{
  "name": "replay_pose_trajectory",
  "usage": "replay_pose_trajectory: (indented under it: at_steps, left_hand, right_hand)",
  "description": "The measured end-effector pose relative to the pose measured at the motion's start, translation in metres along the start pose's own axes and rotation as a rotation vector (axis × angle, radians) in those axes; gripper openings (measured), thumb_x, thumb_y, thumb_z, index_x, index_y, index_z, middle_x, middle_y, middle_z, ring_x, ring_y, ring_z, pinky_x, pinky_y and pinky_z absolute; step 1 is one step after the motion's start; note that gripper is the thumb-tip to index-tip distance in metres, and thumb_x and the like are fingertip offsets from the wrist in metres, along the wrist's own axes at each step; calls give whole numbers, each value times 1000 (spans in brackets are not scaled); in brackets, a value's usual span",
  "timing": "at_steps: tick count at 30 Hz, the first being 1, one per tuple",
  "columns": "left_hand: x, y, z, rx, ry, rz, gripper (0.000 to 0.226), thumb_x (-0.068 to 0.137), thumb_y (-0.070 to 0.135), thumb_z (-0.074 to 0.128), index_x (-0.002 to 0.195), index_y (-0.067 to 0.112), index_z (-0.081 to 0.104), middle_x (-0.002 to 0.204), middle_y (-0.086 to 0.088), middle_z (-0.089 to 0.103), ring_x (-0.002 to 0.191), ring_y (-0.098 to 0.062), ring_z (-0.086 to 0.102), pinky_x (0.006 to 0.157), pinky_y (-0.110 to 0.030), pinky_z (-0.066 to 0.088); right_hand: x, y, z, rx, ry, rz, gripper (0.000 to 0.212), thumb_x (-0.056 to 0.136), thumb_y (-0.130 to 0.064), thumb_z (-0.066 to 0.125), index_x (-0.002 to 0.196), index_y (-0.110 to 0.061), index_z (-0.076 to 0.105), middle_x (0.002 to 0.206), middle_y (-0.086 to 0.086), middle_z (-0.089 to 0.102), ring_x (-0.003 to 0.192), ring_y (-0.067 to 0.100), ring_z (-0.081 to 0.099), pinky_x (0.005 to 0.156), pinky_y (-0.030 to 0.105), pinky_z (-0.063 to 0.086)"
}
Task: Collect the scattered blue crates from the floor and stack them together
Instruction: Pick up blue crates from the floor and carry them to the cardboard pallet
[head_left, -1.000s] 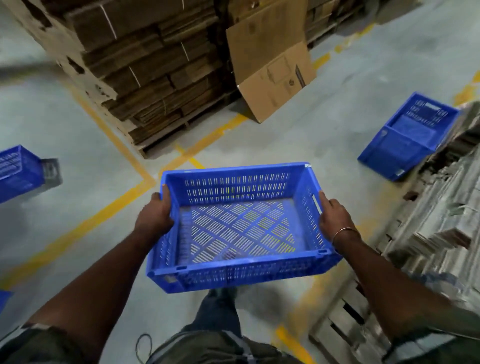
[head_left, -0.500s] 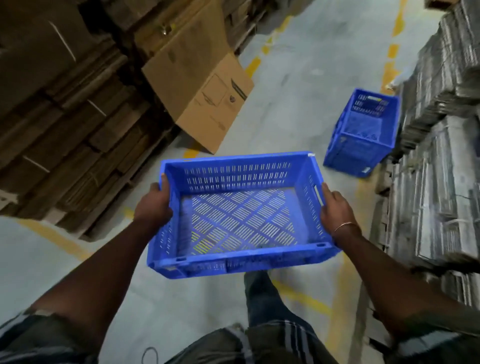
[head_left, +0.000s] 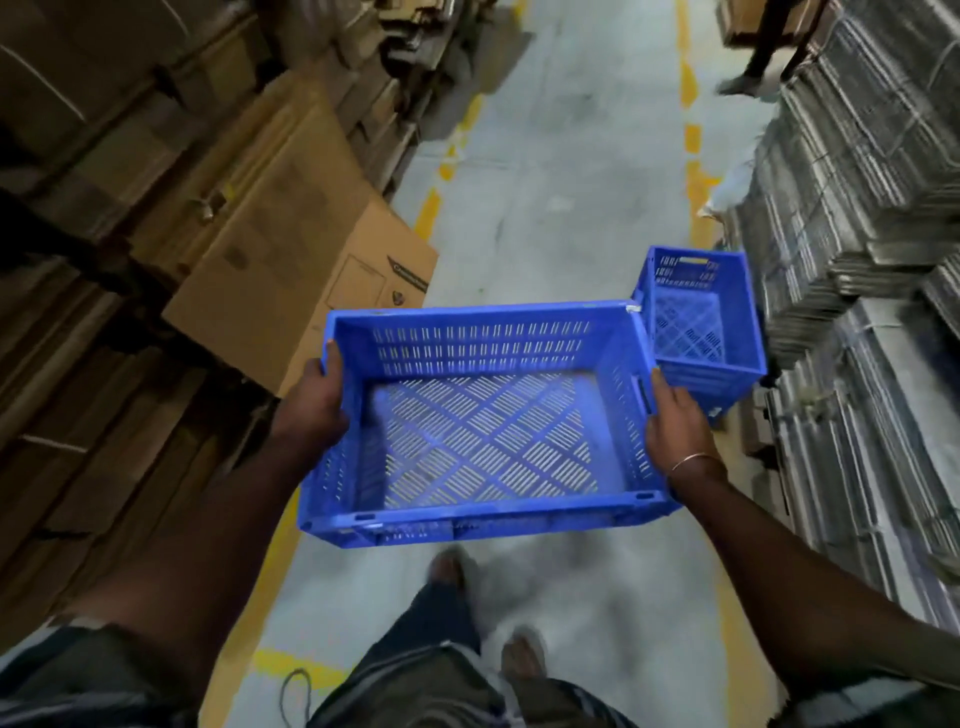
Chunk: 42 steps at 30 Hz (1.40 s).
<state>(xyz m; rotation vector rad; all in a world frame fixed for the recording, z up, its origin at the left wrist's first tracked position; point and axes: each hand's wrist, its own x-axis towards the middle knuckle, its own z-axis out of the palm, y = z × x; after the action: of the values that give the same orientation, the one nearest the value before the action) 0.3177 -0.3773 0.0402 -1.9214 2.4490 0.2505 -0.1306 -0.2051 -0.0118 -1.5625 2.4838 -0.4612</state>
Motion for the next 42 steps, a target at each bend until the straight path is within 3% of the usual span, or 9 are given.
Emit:
replay_pose_trajectory:
  at_steps: [4, 16, 21, 28, 32, 39, 42]
  left_hand:
    - [125, 1, 3, -72, -38, 64, 112, 70, 15, 65, 153, 28, -10, 123, -23, 41, 84, -45, 61, 68, -52, 56]
    - [420, 76, -11, -67, -138, 333, 97, 76, 18, 61, 155, 25, 6, 121, -22, 47, 96, -47, 59, 68, -50, 51]
    - [521, 151, -10, 14, -162, 444, 94, 80, 21, 63, 155, 20, 6, 118, -21, 48, 98, -46, 60, 72, -50, 49]
    - [641, 276, 13, 55, -197, 586, 96, 78, 21, 61, 154, 26, 3, 123, -17, 47, 93, -47, 61, 74, -52, 52]
    - [695, 339, 26, 65, -204, 688, 97, 77, 19, 61, 155, 26, 3, 119, -19, 47, 92, -48, 60, 73, -51, 51]
    - [779, 444, 54, 122, -307, 897, 103, 76, 18, 67, 155, 27, 2, 117, -21, 47, 94, -48, 59, 73, -49, 49]
    - [805, 491, 68, 121, -337, 991, 101, 75, 16, 65, 155, 27, 4, 114, -21, 49, 93, -48, 58, 73, -49, 48]
  right_hand:
    - [77, -11, 11, 15, 7, 121, 71, 84, -2, 54, 150, -9, 30, 122, 28, 51, 107, 46, 52, 86, 48, 47]
    - [247, -18, 34, 30, 100, 384, 74, 78, 3, 57, 148, -6, 35, 123, 33, 51, 106, 50, 54, 90, 51, 47]
    - [299, 12, 35, 35, 118, 530, 75, 81, -1, 56, 151, -11, 31, 123, 30, 51, 103, 48, 55, 85, 50, 48]
    - [369, 77, 43, 60, 154, 705, 74, 84, -3, 55, 152, -13, 29, 123, 32, 51, 101, 49, 55, 82, 50, 48]
    - [400, 102, 44, 109, 189, 810, 72, 83, -3, 54, 151, -12, 30, 127, 30, 49, 109, 48, 52, 89, 52, 47]
    - [428, 109, 40, 152, 260, 1056, 72, 83, 2, 54, 150, -10, 32, 140, 26, 44, 123, 44, 47, 100, 48, 41]
    - [430, 101, 52, 138, 292, 1175, 74, 82, 0, 53, 151, -12, 31, 134, 26, 46, 114, 47, 50, 90, 49, 46]
